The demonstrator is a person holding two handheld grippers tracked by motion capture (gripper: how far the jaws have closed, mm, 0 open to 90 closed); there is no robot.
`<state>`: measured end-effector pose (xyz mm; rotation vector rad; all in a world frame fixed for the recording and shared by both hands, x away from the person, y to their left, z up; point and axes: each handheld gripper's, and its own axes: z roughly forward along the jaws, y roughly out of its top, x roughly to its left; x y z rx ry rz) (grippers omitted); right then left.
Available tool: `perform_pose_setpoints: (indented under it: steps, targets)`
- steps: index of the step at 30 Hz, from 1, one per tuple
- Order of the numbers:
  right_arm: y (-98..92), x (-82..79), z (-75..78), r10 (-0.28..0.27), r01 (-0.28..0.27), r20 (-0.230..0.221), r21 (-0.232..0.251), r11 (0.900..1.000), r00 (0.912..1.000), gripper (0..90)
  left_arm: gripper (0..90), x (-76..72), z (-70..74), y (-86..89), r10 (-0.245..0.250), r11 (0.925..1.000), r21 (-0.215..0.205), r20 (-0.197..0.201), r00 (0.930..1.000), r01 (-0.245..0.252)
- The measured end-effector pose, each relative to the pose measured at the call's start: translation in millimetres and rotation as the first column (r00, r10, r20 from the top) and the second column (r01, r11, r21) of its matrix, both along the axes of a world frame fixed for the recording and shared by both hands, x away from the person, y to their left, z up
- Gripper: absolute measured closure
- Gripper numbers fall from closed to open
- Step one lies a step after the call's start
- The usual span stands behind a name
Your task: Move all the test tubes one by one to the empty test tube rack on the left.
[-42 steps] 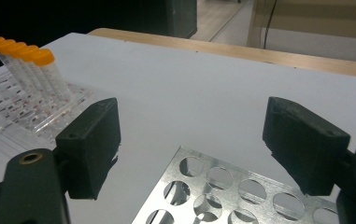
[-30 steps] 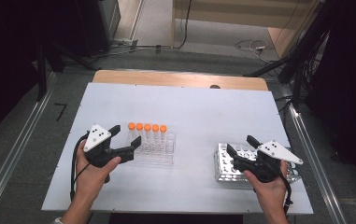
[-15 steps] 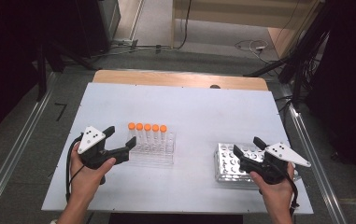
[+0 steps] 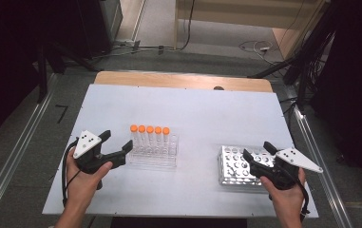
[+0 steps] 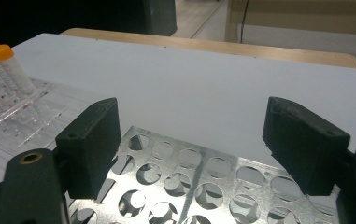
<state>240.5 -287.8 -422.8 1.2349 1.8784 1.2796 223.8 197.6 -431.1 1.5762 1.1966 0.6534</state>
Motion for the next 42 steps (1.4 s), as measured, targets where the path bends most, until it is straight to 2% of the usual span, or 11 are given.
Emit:
perform_pose_setpoints:
  steps: [29,42]
  targets:
    - [-28.9,-7.7,-4.6,-0.058,0.058,-0.012,-0.008,0.998,0.9982,17.8,16.2,-10.3,-16.0,25.3,0.077,0.9966,0.030,-0.023,0.9967,-0.077]
    - [-54.8,-12.6,-5.6,-0.127,0.127,-0.012,0.007,0.992,0.9919,17.8,16.0,-14.5,-26.2,44.6,0.141,0.9895,0.038,-0.045,0.9889,-0.140]
